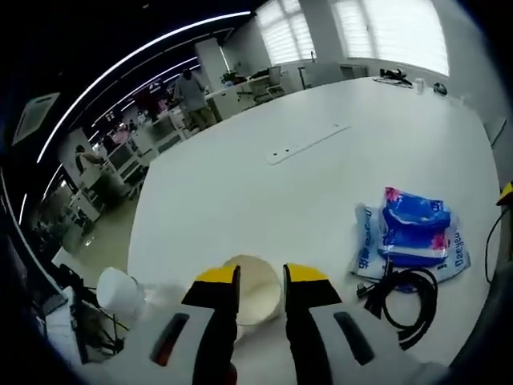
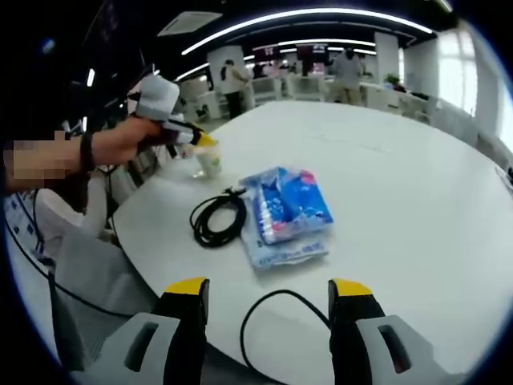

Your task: Arrange the tabletop items into an orderly group along one side of the table until the central work area is clear of visible clutter.

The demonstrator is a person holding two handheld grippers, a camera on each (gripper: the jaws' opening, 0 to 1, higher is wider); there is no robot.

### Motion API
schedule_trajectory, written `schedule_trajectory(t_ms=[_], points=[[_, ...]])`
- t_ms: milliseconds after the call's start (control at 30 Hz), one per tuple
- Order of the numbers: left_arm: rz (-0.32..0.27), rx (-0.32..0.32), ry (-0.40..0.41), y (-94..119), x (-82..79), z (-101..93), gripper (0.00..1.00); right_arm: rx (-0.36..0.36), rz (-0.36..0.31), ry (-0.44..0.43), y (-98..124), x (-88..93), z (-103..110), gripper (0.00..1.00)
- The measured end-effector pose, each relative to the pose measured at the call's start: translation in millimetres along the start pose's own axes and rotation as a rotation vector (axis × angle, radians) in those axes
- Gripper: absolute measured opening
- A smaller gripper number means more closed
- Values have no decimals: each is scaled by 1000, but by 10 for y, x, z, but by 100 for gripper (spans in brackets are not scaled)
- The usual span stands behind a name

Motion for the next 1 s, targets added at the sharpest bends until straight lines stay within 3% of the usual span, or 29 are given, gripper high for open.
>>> schedule_trajectory(t_ms=[500, 833, 1000], points=[[-10, -23, 90, 299, 64, -238, 19, -16, -33, -11, 54, 26, -22, 60], [-1, -33, 223, 432, 135, -422, 18, 3, -36, -52, 149, 156, -186, 60], [6, -12, 221, 489, 176, -558, 19, 16, -47, -72, 169, 181, -275, 59]])
Point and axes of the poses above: the point that each gripper's makers call its tool centre point, and the gripper's own axes: y roughly backward along the fingers, z roughly to its left, x roughly out of its underside, the point moved 3 cm from there along y, roughly backward along the fingers, and after that the axes turned 10 degrees about -y, right-handed, at the moved point
